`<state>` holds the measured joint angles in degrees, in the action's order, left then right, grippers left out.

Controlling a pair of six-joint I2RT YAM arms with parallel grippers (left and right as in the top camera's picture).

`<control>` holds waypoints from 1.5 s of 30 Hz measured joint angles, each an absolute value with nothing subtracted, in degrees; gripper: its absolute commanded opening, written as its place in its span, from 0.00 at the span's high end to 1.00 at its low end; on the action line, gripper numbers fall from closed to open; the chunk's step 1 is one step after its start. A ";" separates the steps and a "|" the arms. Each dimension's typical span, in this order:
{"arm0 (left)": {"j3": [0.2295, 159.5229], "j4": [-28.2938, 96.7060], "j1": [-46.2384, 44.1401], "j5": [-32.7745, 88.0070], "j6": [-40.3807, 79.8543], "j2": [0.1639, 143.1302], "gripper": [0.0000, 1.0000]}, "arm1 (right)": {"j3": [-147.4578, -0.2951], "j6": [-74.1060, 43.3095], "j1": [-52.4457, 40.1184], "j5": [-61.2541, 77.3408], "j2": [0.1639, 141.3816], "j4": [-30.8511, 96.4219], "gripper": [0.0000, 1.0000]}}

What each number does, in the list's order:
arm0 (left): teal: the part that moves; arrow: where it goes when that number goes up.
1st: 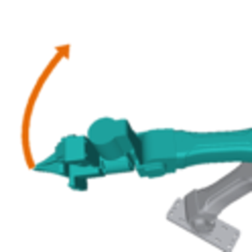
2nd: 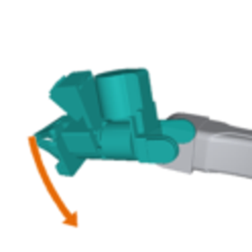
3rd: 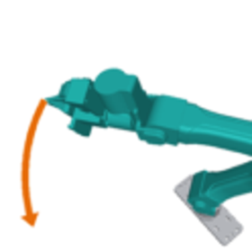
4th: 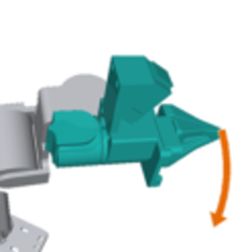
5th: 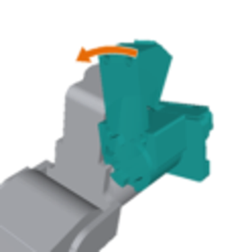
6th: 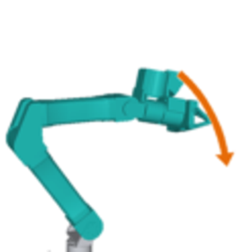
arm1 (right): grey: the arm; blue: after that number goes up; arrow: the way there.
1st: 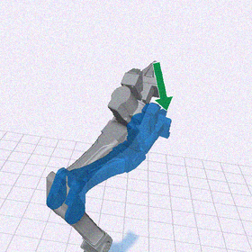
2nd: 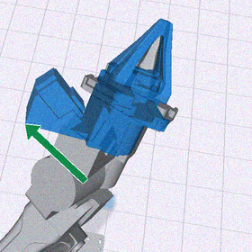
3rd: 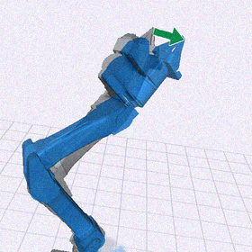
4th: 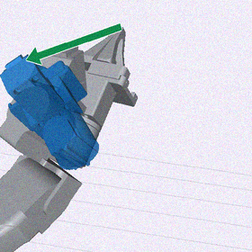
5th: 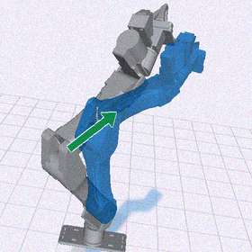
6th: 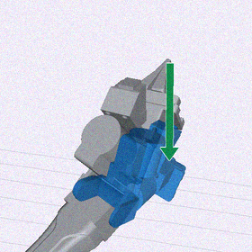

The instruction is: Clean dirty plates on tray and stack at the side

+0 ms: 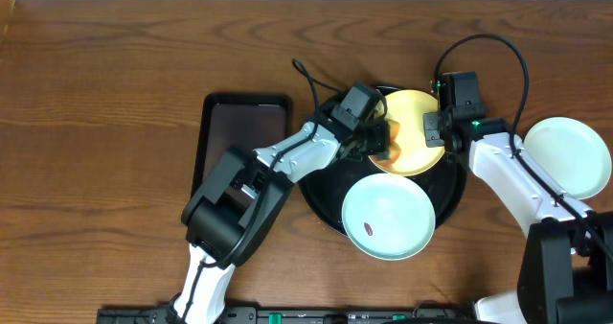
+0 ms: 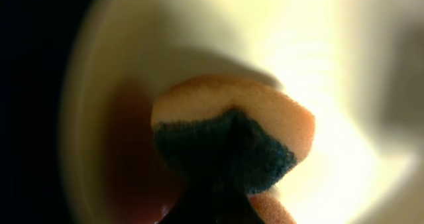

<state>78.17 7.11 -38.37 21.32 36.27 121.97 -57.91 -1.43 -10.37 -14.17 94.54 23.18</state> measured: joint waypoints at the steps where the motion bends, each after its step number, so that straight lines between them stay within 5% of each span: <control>1: 78.70 8.49 -38.35 19.88 35.57 121.97 0.93 | -57.91 -1.43 -10.37 -14.17 94.54 23.16 0.99; 17: 90.85 26.79 -38.41 -2.70 25.96 123.57 0.93 | -57.91 -1.48 -11.64 -10.52 94.54 23.31 0.99; 36: 92.40 36.51 -30.85 5.06 26.79 112.29 0.93 | -57.91 -1.48 -11.60 -11.62 94.54 24.16 0.99; 45: 92.71 60.18 -22.33 4.19 26.94 104.25 0.92 | -57.91 -1.98 -11.60 -10.44 94.54 24.49 0.99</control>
